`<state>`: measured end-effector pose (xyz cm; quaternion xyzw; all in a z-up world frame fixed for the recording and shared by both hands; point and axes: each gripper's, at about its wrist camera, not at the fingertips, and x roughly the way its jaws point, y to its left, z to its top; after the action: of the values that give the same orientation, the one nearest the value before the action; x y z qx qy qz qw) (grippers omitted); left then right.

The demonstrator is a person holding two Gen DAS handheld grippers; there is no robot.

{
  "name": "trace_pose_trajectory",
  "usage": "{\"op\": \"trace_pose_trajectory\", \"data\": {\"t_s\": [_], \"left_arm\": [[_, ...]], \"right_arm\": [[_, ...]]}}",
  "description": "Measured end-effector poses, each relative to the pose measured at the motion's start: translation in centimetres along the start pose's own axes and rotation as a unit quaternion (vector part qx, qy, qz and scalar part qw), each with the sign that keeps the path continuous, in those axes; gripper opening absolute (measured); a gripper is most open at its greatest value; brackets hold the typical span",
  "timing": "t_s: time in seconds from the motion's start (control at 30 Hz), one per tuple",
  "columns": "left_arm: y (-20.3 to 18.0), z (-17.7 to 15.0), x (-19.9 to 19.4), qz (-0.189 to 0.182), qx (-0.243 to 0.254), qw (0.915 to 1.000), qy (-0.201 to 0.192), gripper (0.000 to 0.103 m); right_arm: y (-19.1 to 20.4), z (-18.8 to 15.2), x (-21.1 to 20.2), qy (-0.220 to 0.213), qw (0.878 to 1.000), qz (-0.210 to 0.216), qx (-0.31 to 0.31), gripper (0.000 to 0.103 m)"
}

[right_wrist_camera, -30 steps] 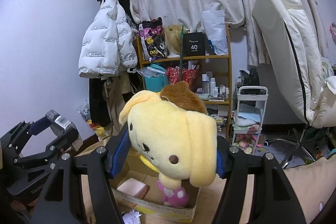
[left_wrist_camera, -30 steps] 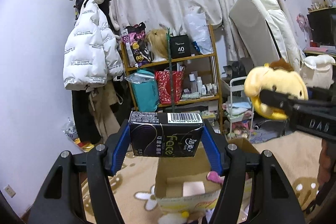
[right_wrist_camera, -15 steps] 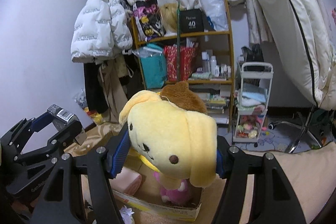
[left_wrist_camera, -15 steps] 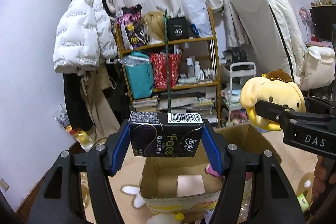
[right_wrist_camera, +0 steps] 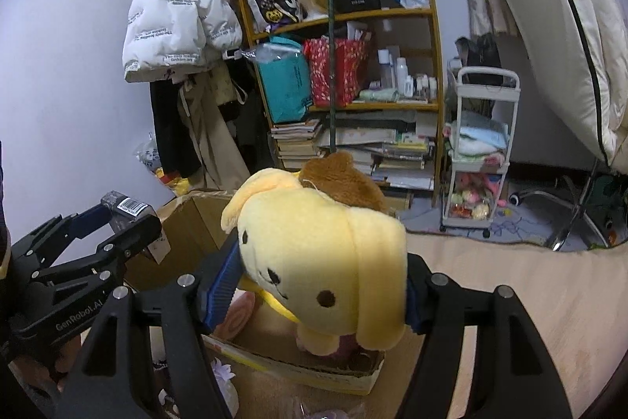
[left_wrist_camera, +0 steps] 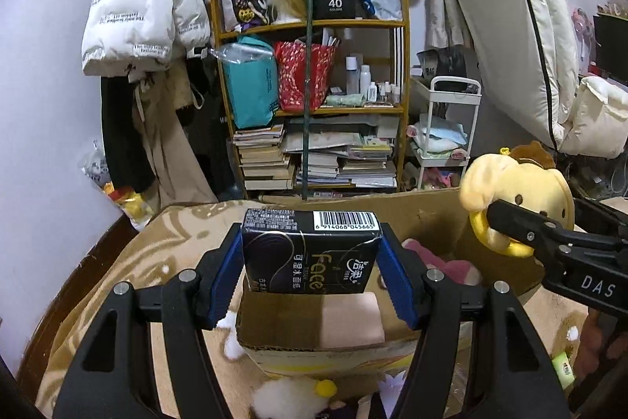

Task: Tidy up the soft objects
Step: 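Open both tools to drop the black box and yellow dog plush into the cardboard box, then move both tools back toward the remaining toys on the rug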

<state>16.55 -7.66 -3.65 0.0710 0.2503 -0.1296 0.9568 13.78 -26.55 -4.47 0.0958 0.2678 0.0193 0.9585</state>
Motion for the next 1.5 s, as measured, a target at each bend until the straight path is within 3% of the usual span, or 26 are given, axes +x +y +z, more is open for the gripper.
{"op": "trace_pose_trajectory", "data": {"t_s": [0.17,0.23,0.3,0.53,0.57,0.63,0.77,0.83,1.13,1.5], "left_arm": [[0.1,-0.4,0.7,0.008,0.0,0.9999,0.014,0.066],[0.1,-0.5,0.7,0.014,0.002,0.9998,0.015,0.077],[0.0,-0.6,0.5,0.02,0.007,0.9997,0.012,0.081],[0.1,-0.7,0.8,0.024,0.011,0.9993,0.028,0.087],[0.2,-0.7,0.8,0.026,0.012,0.9992,0.03,0.088],[0.4,-0.7,0.7,0.03,0.011,0.999,0.03,0.094],[1.0,-0.6,0.1,0.031,0.005,0.999,0.031,0.096],[1.3,-0.6,-0.3,0.033,0.0,0.999,0.031,0.098],[2.7,-1.1,-2.3,0.051,-0.024,0.9979,0.031,0.101],[2.8,-1.6,-5.4,0.057,-0.01,0.9976,0.037,0.101]], "right_arm": [[-0.6,-0.4,0.7,0.019,1.0,0.012,0.012,0.075],[-0.6,-0.6,1.1,0.031,0.999,0.014,0.011,0.075],[-0.6,-0.8,1.4,0.038,0.999,0.017,0.014,0.076],[-0.9,-1.1,1.8,0.045,0.999,0.019,0.022,0.08],[-0.9,-1.1,1.7,0.045,0.999,0.021,0.022,0.081],[-0.9,-1.0,1.6,0.042,0.999,0.021,0.021,0.093],[-0.6,-0.8,1.0,0.035,0.999,0.02,0.017,0.096],[-0.5,-0.8,0.6,0.034,0.999,0.016,0.016,0.103],[-0.5,-0.9,-1.8,0.024,1.0,0.007,0.017,0.103],[-0.9,-1.5,-5.8,0.022,0.999,-0.01,0.028,0.103]]}}
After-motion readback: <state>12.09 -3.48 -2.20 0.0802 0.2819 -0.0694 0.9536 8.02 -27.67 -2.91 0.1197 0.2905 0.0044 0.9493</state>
